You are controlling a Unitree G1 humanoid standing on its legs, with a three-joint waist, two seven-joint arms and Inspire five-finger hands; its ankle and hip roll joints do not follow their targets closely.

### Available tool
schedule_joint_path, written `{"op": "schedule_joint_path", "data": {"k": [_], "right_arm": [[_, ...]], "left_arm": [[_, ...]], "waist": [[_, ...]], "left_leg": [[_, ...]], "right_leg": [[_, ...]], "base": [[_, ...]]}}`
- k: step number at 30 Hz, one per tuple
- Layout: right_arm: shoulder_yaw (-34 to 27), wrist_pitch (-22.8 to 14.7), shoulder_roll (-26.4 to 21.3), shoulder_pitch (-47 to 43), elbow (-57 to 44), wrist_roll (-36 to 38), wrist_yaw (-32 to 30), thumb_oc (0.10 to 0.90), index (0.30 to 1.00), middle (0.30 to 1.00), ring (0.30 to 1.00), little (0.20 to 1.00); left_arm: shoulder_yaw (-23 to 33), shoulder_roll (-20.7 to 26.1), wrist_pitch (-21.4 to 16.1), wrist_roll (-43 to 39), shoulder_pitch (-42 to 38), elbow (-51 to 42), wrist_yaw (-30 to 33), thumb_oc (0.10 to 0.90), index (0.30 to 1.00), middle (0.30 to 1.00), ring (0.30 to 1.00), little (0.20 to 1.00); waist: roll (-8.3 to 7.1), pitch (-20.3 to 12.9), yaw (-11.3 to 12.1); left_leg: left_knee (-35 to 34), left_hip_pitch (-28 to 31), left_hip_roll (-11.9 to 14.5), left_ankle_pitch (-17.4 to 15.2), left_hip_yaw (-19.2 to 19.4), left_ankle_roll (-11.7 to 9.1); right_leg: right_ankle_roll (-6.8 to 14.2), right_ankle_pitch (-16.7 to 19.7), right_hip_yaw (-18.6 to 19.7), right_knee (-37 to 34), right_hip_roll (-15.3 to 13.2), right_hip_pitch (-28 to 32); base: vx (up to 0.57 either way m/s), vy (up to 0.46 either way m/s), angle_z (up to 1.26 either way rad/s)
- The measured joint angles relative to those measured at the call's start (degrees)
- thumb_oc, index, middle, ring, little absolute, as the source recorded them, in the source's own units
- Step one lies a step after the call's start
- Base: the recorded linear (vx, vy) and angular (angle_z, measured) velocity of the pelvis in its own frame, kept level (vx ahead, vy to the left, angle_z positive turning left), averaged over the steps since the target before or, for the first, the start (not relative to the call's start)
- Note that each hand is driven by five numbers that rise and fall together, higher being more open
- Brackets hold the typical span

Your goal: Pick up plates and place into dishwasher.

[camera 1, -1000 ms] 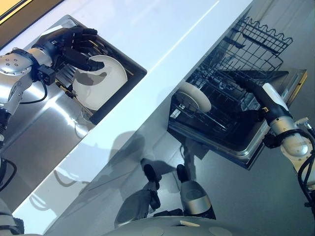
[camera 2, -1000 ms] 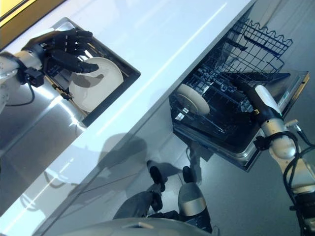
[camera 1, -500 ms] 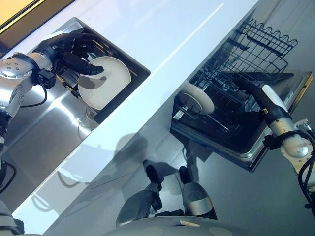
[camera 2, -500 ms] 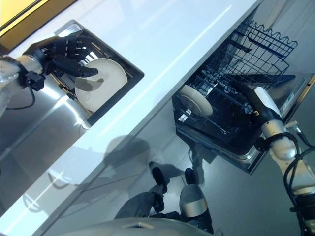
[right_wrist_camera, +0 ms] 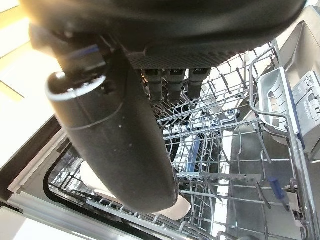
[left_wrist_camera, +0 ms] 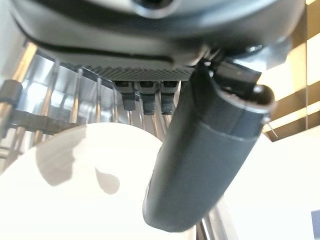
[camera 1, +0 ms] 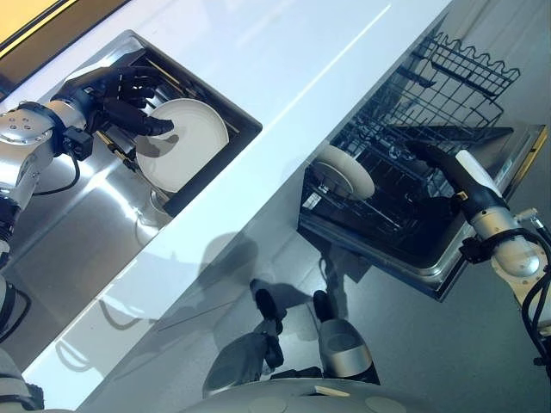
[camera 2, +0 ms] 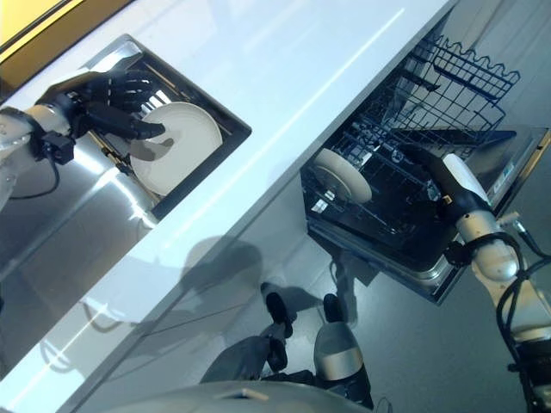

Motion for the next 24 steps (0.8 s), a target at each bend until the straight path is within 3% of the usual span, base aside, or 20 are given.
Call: {"op": "schedule_joint_path", "data": {"k": [12, 24], "right_arm": [[0.8, 0.1, -3.8, -0.1, 0.0, -0.1, 0.6, 0.800, 0.900, 0.900, 0.900, 0.900], [1.7, 0.0, -3.9, -0.7, 0.0, -0.1, 0.3, 0.800, 0.900, 0.900, 0.900, 0.900]], "left_arm": [[2.2, -1.8, -2.8, 0.5, 2.0, 5.0, 2.5, 0.800, 0.900, 0.900, 0.900, 0.900], [2.0, -3.6, -2.6, 0.8, 2.4, 5.0, -1.8, 0.800, 0.900, 0.900, 0.900, 0.900]], "waist": [[-0.20, 0.1, 0.0], [-0.74, 0.3, 0.1]], "left_leg": [[0.0, -1.5, 0.0, 0.2, 0.6, 0.2], [0.0, -1.6, 0.0, 0.1, 0.8, 0.1]], "right_leg": [[0.0, 0.0, 0.1, 0.6, -0.1, -2.1], [0.0, 0.0, 0.1, 0.6, -0.1, -2.2]], "base": [[0.00, 0.032, -0.02], [0.00, 0.001, 0.00]]}}
